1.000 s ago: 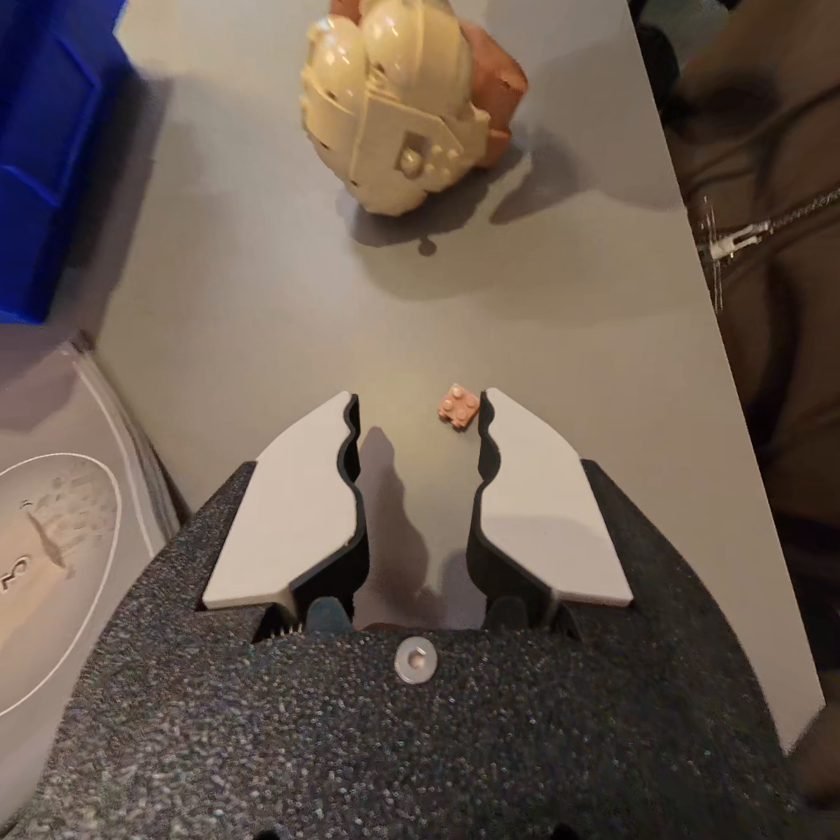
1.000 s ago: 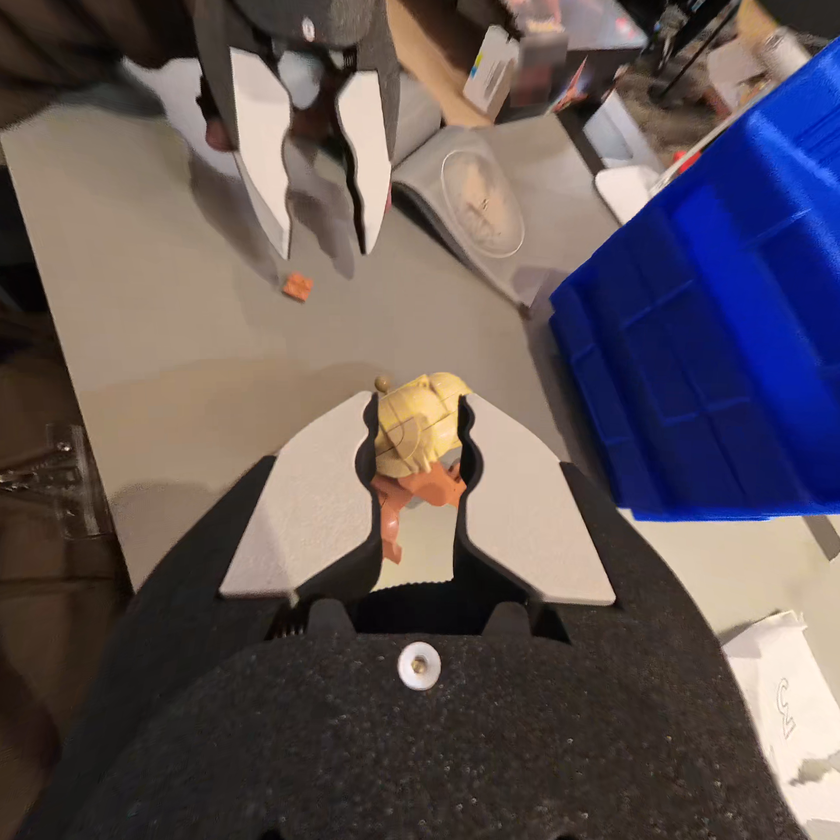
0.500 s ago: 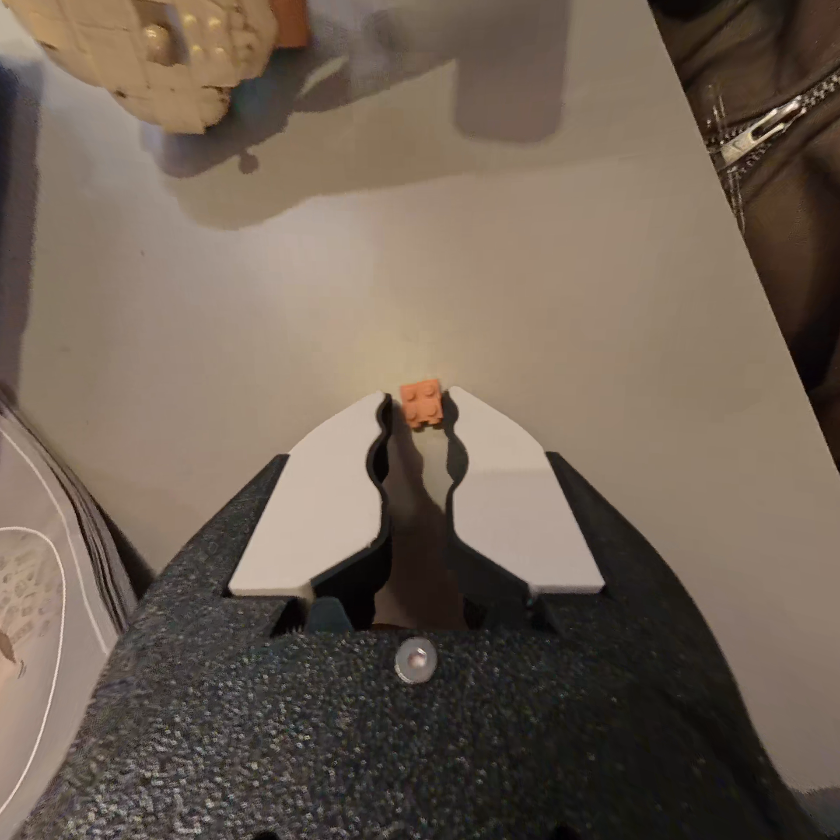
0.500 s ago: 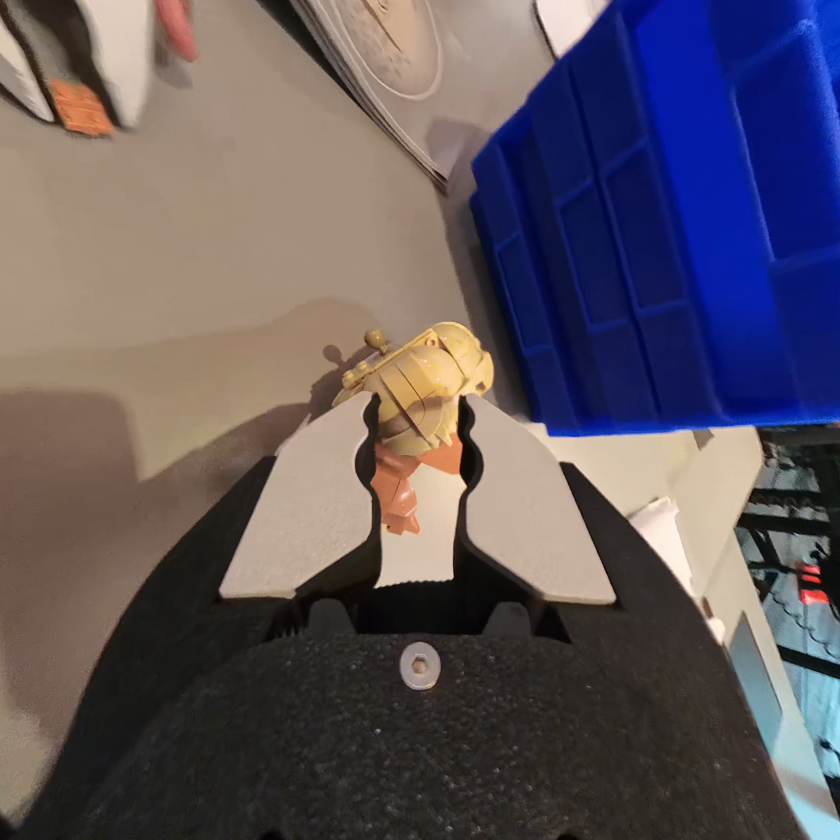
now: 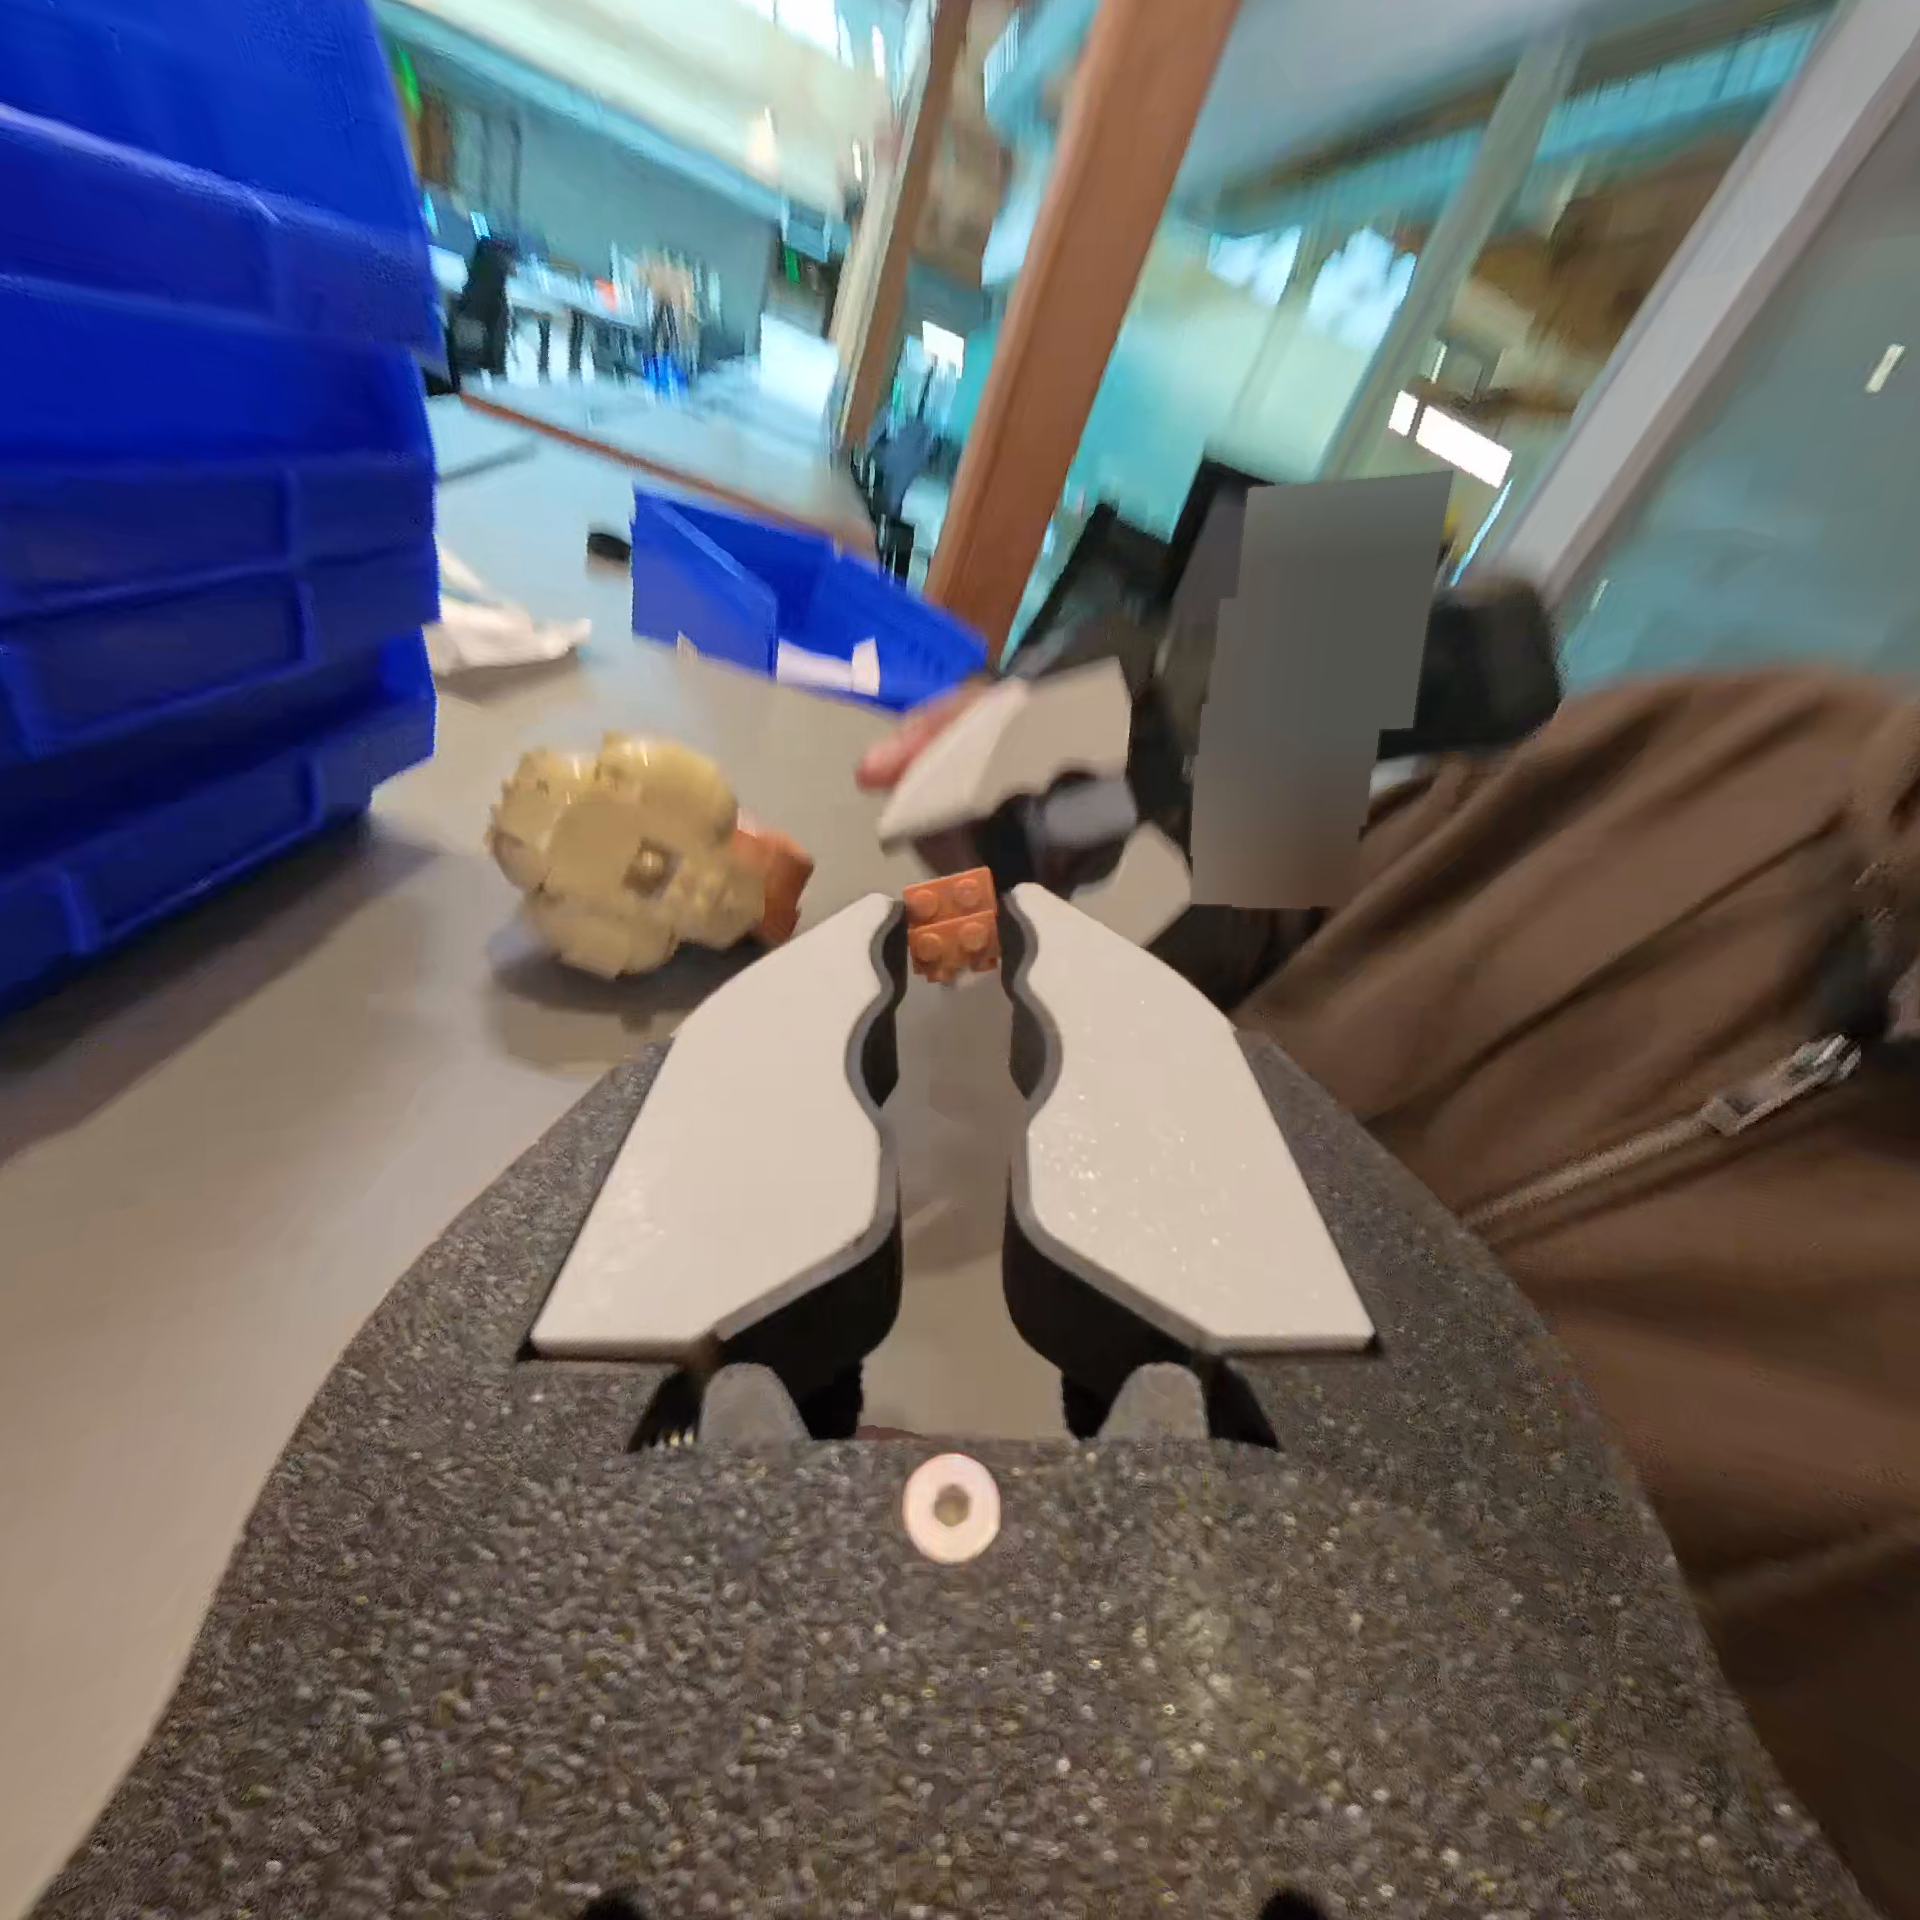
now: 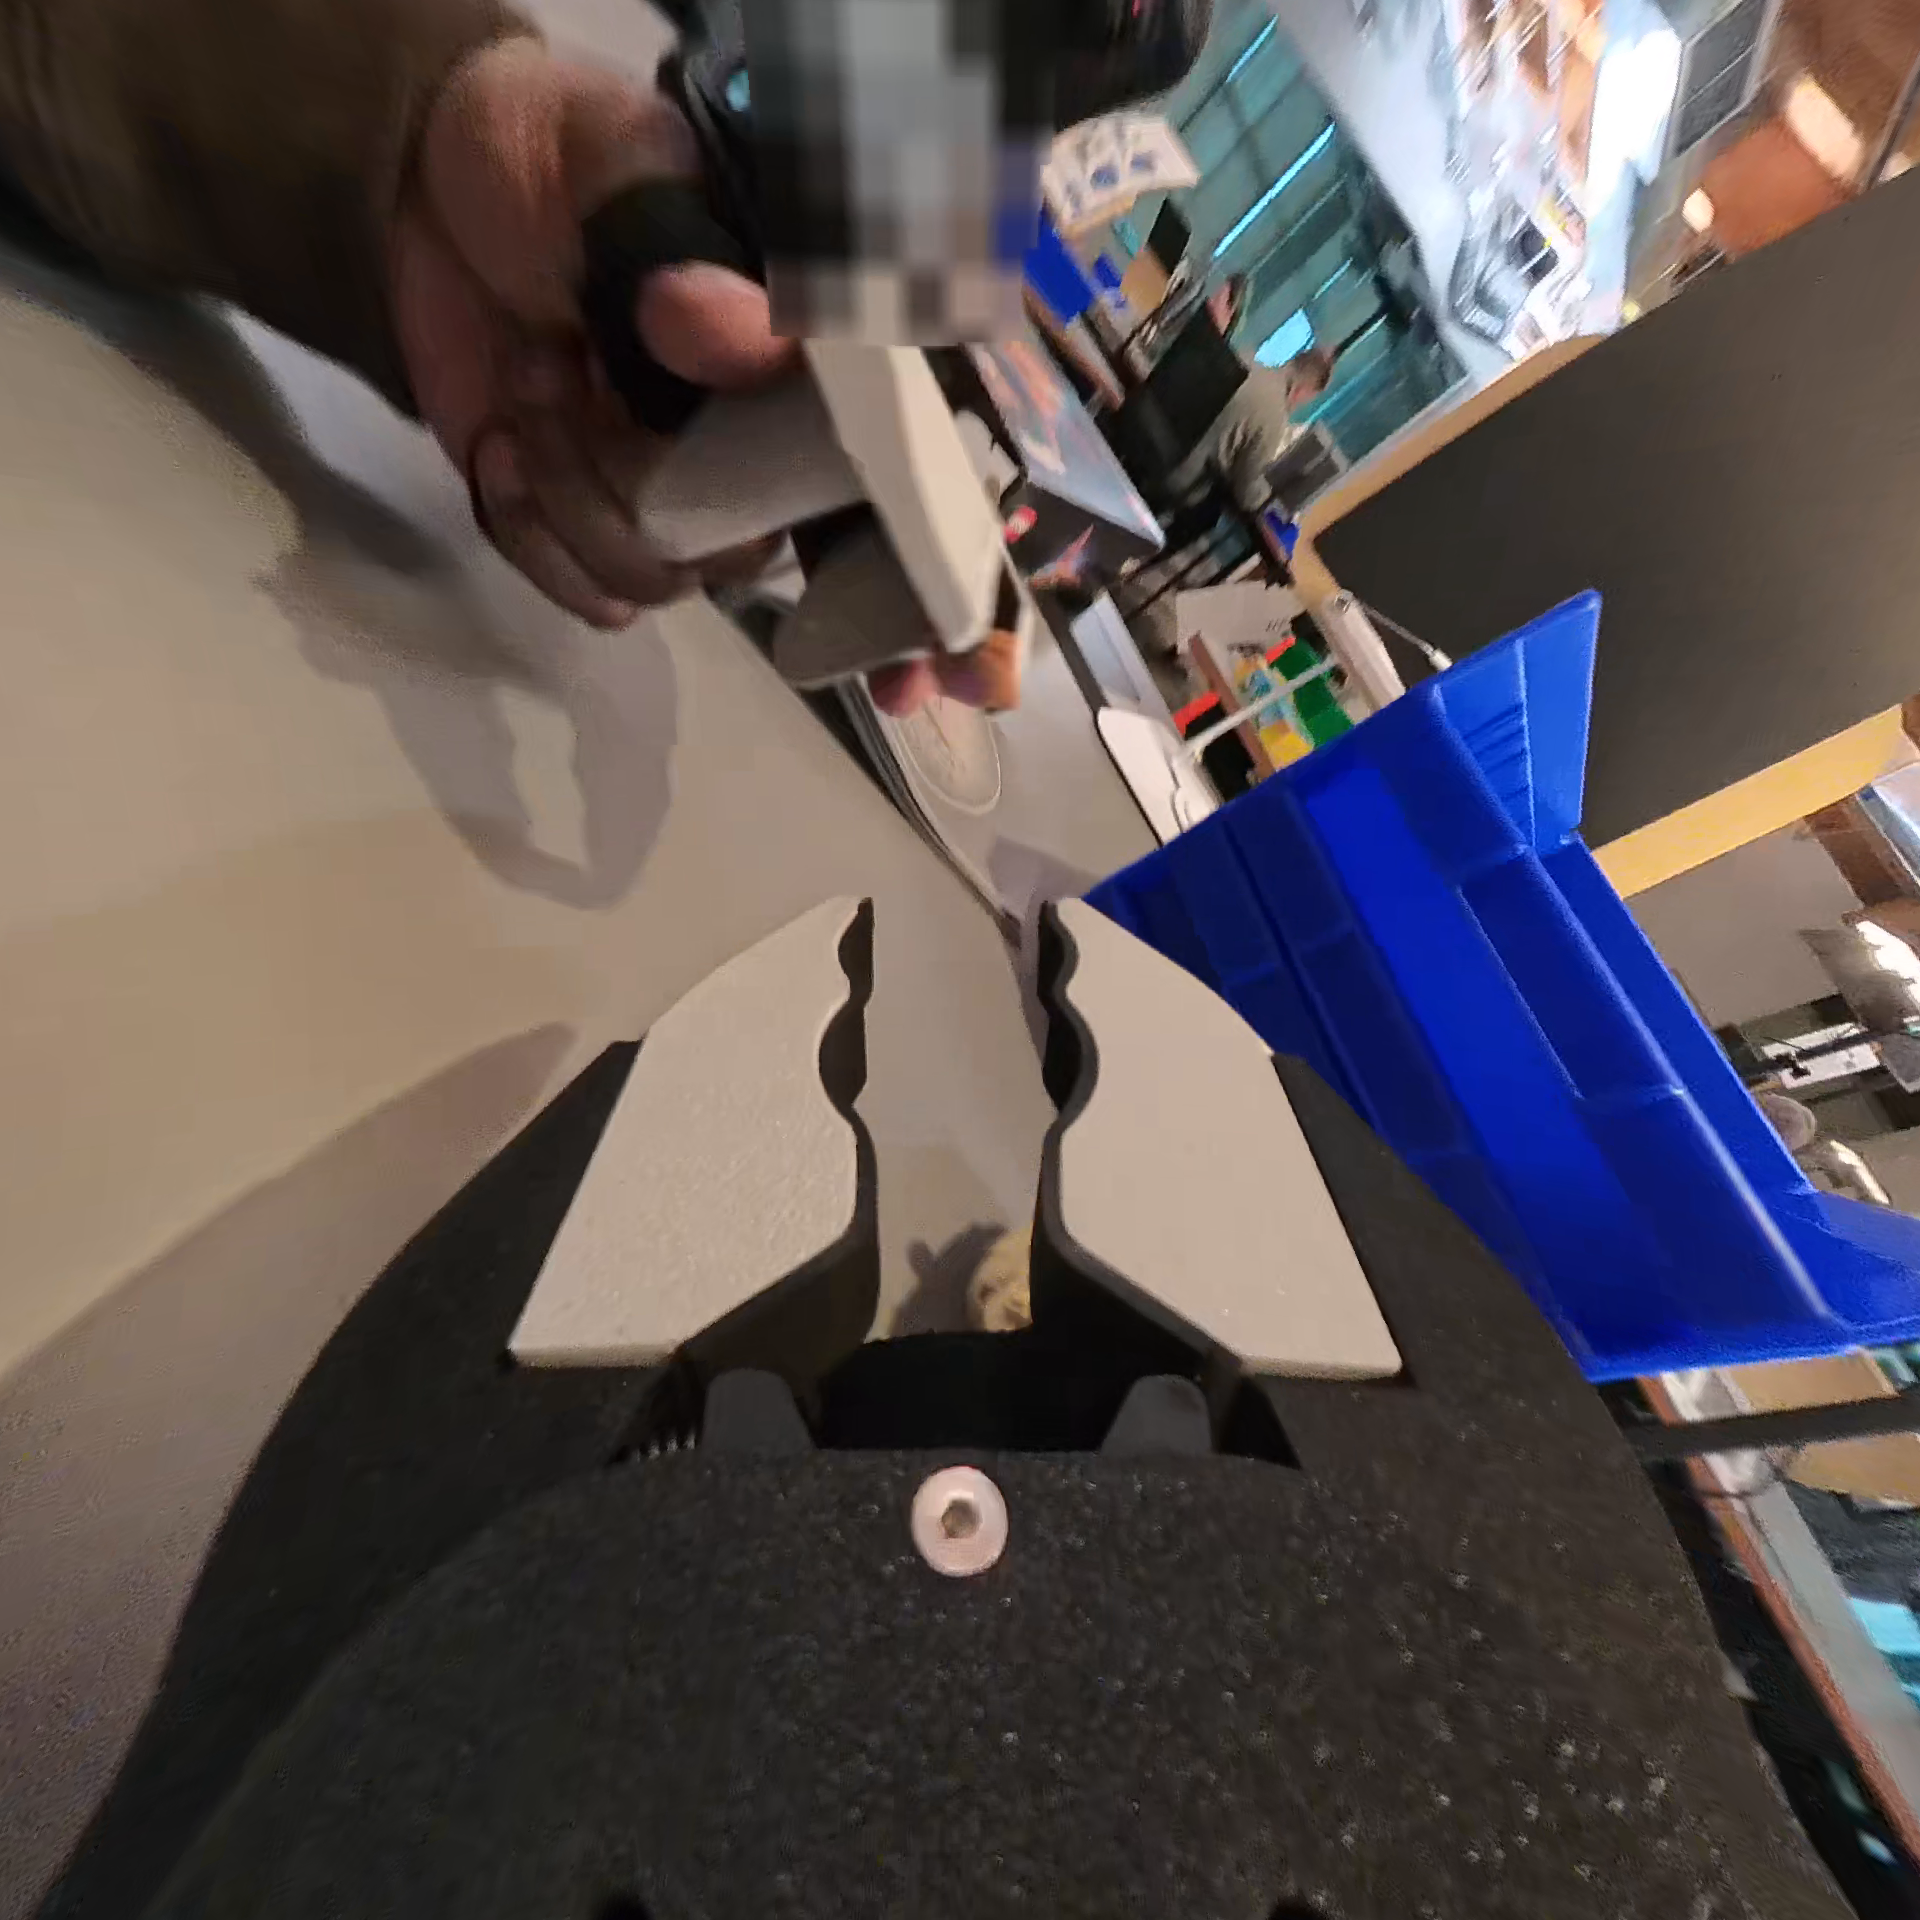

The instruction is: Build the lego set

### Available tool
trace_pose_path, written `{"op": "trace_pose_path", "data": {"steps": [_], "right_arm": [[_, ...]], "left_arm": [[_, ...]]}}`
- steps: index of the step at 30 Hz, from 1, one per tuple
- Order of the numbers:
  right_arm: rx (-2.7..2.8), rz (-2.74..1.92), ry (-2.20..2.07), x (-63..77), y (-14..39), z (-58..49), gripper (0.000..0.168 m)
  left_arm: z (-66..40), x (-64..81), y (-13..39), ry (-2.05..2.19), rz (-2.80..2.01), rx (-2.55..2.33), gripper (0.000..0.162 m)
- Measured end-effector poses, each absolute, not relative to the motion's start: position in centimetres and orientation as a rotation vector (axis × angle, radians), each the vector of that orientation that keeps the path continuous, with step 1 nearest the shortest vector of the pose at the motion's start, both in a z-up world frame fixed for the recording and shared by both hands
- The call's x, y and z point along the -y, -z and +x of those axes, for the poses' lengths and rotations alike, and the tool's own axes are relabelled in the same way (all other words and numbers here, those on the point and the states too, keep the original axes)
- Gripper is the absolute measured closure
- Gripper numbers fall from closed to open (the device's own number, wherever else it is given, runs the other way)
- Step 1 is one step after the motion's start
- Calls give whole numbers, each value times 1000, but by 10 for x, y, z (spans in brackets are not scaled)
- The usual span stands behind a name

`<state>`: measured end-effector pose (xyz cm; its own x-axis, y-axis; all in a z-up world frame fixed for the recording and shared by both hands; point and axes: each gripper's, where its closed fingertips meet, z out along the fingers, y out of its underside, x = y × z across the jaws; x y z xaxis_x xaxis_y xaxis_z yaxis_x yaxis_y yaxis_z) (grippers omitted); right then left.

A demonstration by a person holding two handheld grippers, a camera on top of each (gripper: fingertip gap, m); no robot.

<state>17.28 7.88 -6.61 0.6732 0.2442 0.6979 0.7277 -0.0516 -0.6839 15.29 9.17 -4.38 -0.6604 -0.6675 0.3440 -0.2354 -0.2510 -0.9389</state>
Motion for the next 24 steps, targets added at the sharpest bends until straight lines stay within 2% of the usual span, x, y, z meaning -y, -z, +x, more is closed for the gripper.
{"op": "trace_pose_path", "data": {"steps": [6, 12, 24], "right_arm": [[656, -1491, 444, -80, 56, 163, 140], [594, -1386, 478, -75, 36, 164, 140], [662, -1318, 560, -72, 34, 159, 139]], "left_arm": [[160, -96, 16, 2378, -1219, -1256, 145], [160, -77, 9, 2474, -1232, -1168, 145], [161, -55, 35, 2037, -1328, -1344, 145]]}}
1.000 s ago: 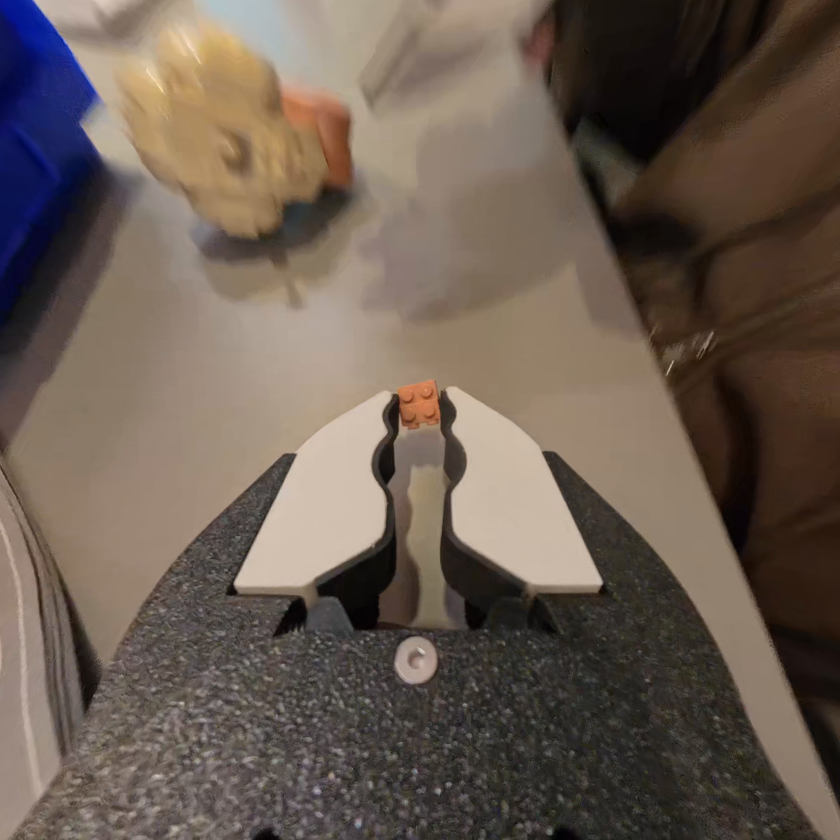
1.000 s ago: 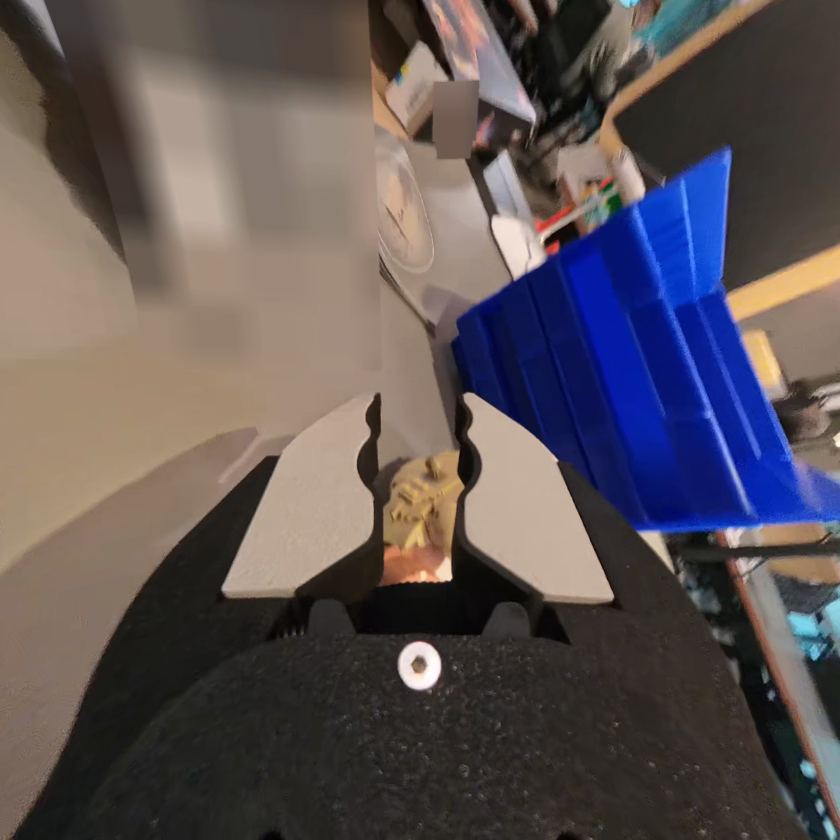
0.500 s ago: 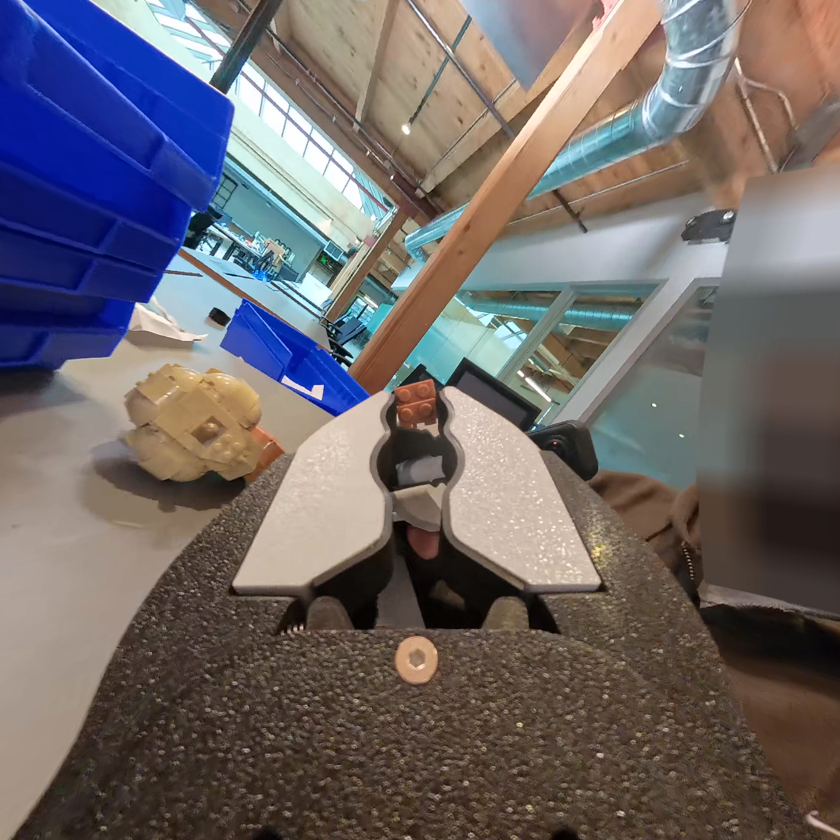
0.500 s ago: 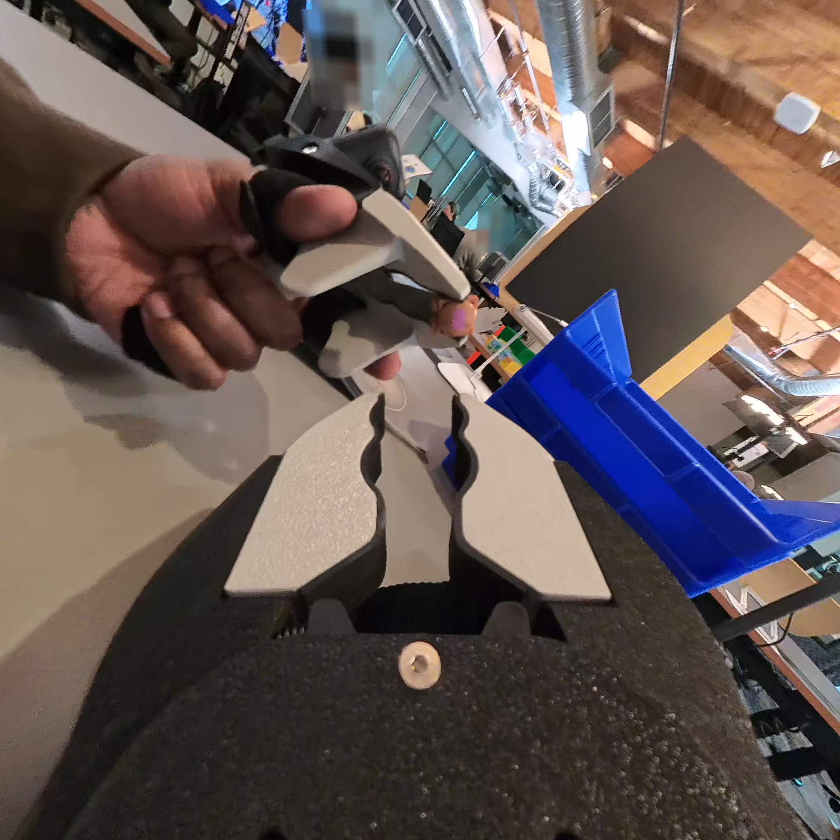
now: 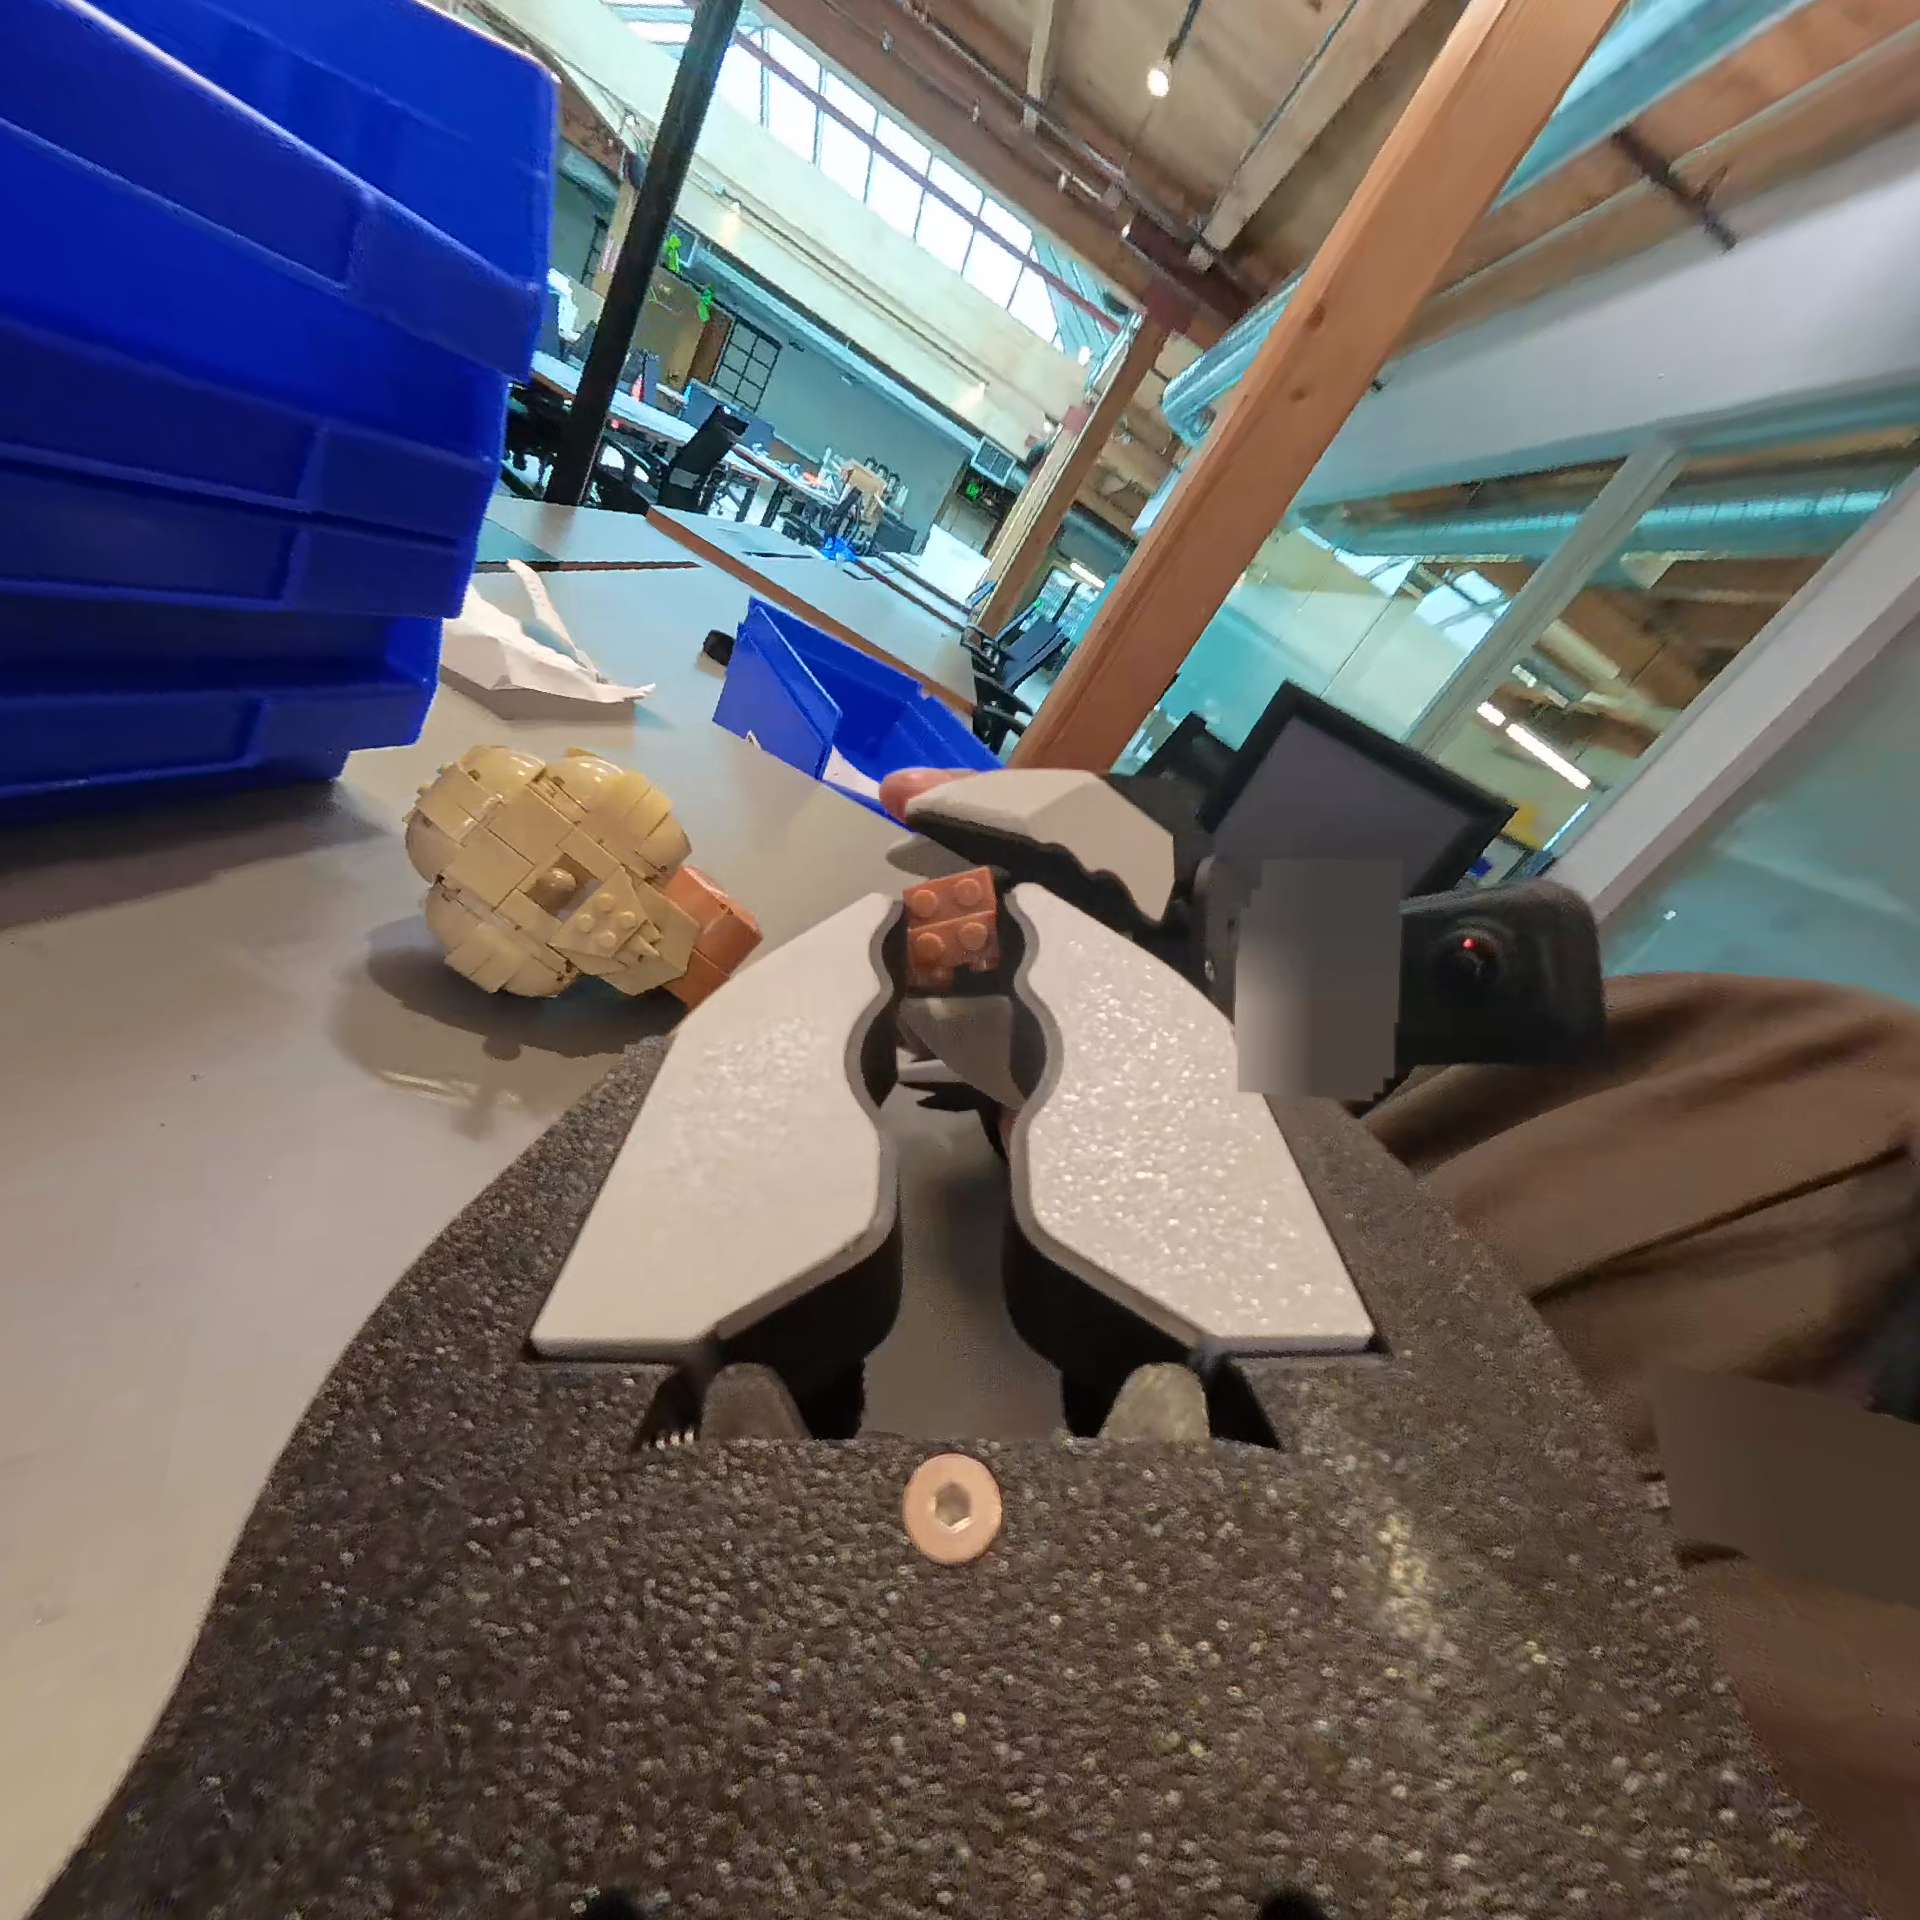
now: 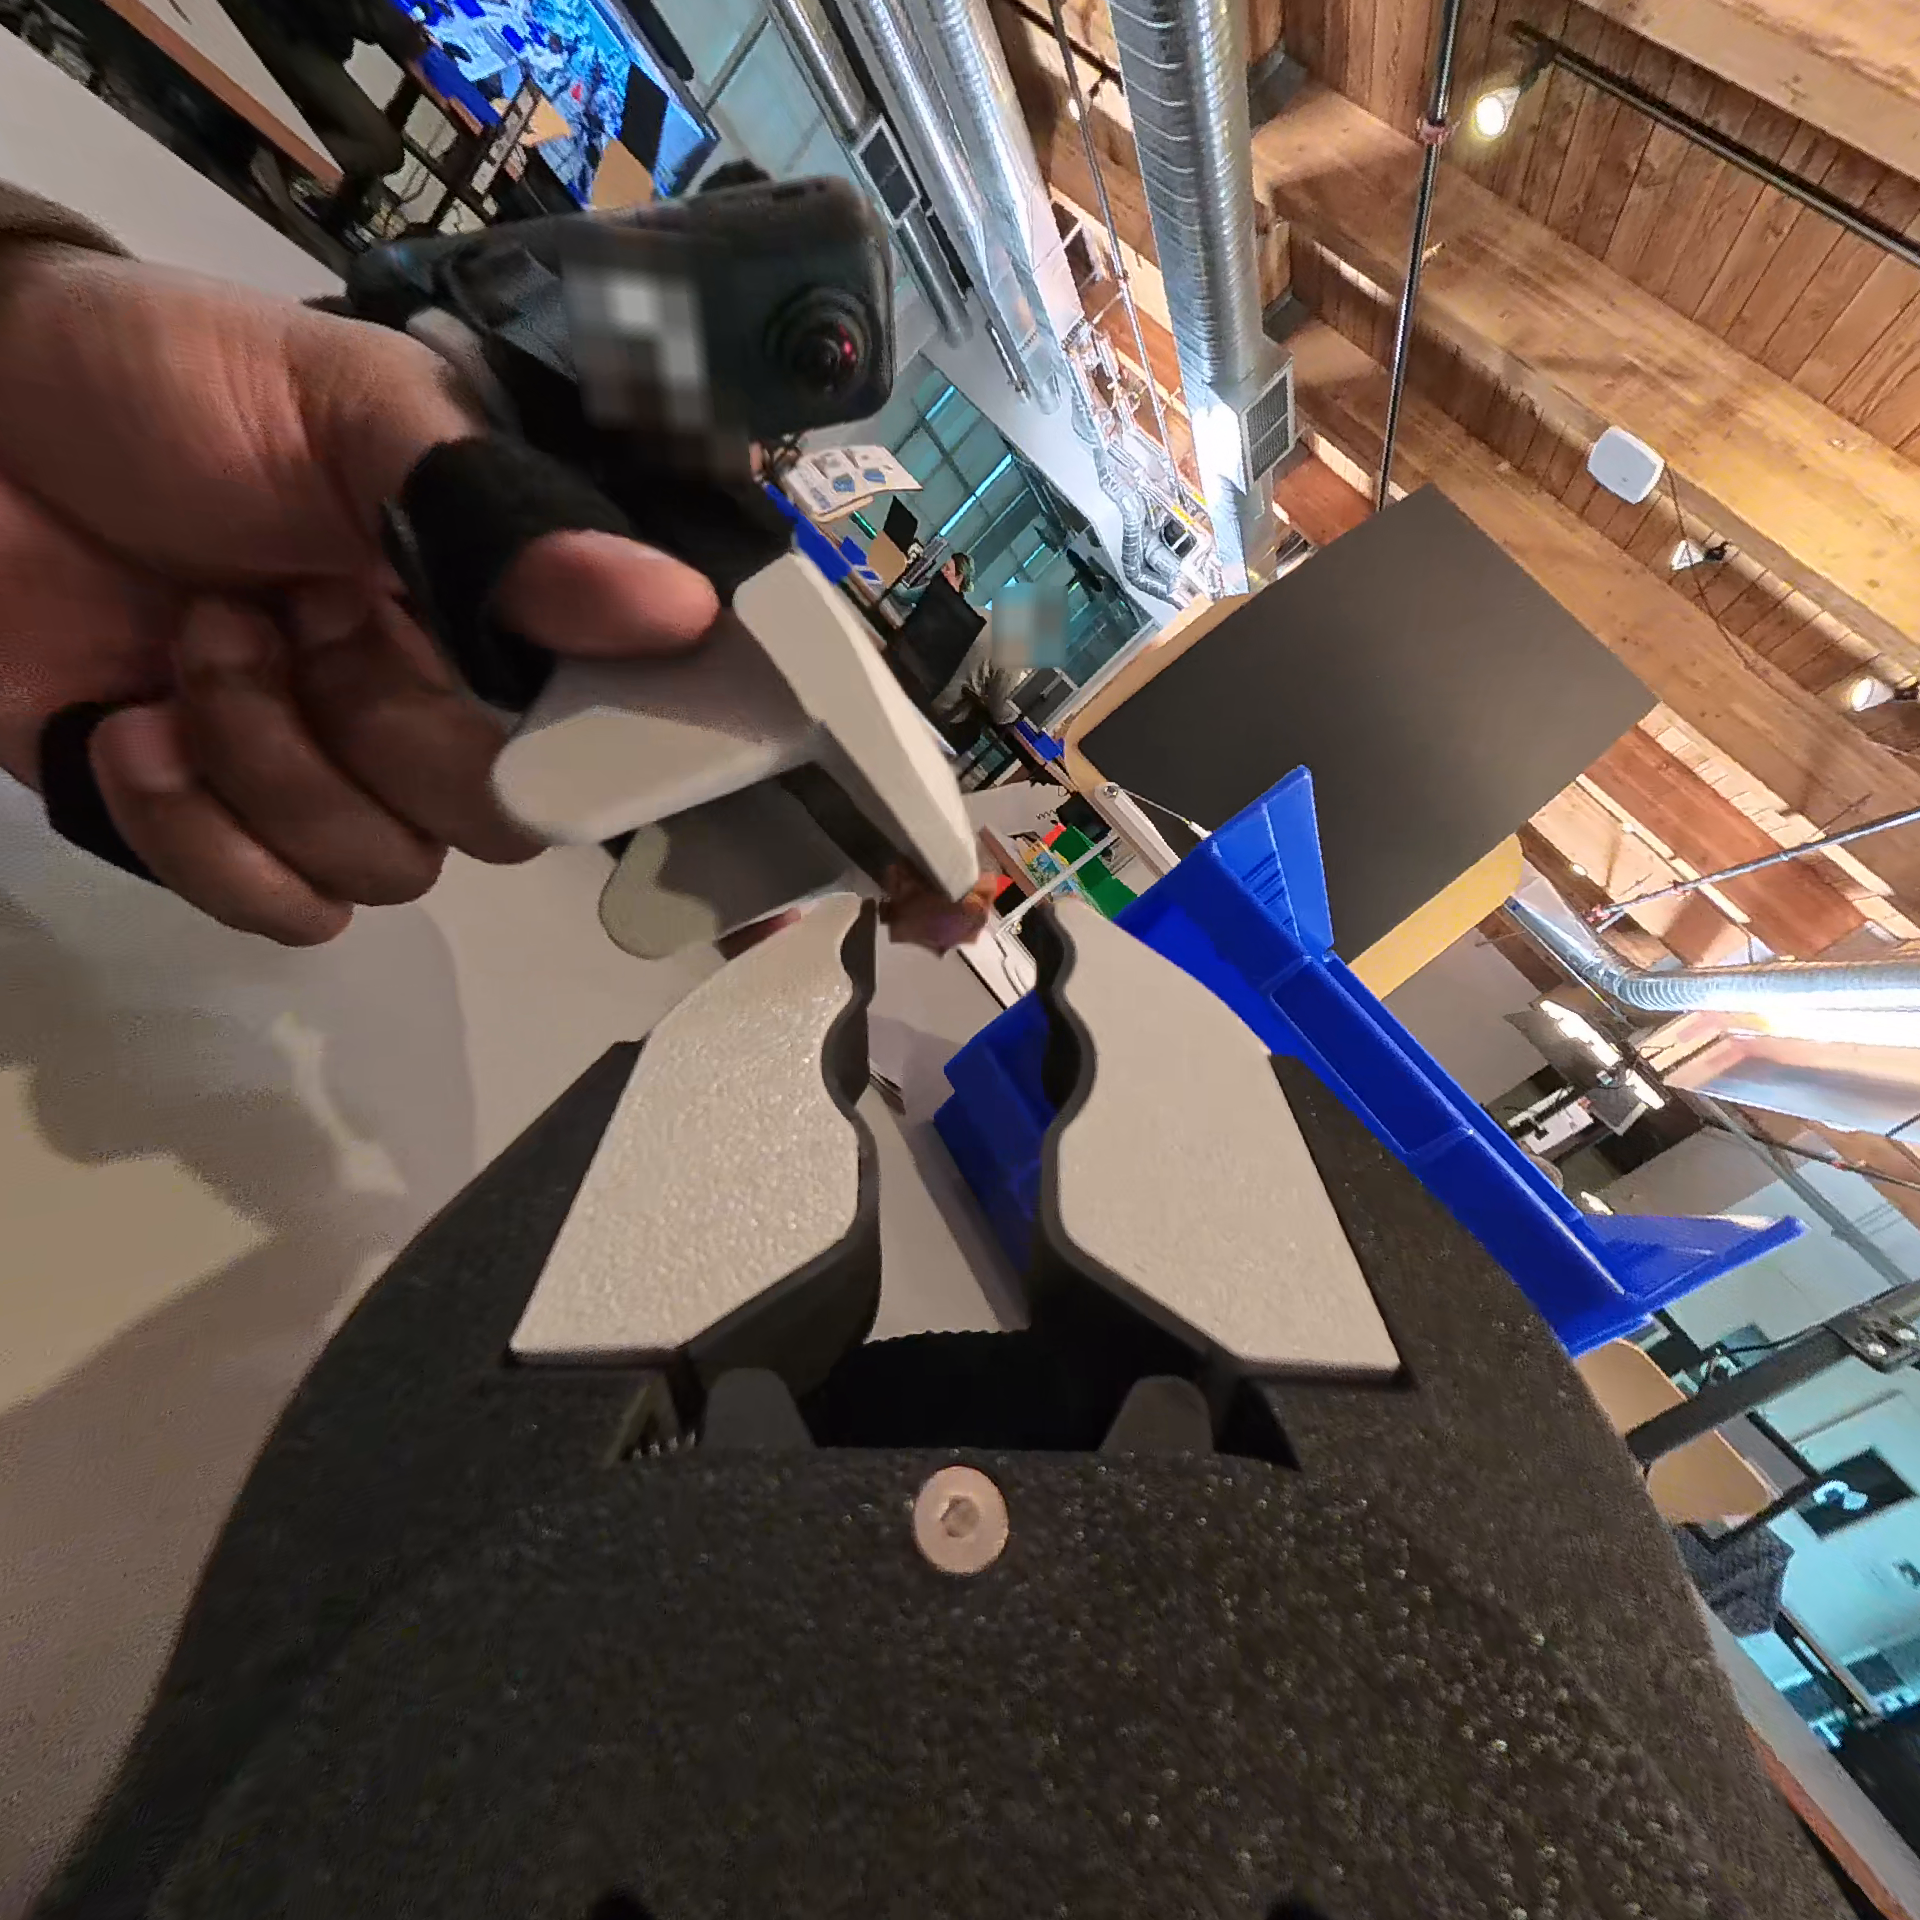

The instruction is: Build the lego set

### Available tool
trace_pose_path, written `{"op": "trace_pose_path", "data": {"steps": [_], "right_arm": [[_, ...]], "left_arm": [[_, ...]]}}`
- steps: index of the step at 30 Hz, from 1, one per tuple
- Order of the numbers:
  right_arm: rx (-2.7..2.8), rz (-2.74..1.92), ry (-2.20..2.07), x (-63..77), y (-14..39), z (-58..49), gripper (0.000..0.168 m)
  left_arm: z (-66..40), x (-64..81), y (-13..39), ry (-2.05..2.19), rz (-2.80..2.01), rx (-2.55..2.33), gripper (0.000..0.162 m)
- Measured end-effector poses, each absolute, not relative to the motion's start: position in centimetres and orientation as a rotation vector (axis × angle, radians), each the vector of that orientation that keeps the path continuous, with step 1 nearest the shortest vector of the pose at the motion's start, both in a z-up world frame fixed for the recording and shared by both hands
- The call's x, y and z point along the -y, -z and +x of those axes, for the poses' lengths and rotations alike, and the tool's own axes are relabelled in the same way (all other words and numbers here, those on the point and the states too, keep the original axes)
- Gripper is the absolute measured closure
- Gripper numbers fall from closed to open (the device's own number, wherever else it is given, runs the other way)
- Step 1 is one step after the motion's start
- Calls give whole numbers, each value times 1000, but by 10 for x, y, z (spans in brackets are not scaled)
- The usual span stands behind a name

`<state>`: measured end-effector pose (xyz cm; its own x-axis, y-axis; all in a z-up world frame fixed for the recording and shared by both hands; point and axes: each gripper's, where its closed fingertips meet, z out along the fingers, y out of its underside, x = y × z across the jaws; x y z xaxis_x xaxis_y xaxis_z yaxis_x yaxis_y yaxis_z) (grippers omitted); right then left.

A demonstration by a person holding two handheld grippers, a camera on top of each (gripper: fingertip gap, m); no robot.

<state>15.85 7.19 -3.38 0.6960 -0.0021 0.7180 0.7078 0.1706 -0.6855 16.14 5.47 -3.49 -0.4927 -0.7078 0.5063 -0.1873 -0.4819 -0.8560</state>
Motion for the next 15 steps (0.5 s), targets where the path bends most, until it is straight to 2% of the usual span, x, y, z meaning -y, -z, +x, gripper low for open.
{"op": "trace_pose_path", "data": {"steps": [4, 8, 13, 15], "right_arm": [[734, -1316, 571, -69, 42, 151, 147], [763, -1287, 590, -62, 44, 147, 148], [755, -1302, 564, -58, 47, 150, 148], [764, -1318, 561, -59, 51, 151, 148]], "left_arm": [[160, -46, 43, 1988, -1317, -1327, 145], [153, -41, 43, 1899, -1258, -1362, 146], [145, -40, 38, 1954, -1223, -1307, 162], [146, -40, 41, 1961, -1240, -1297, 162]]}}
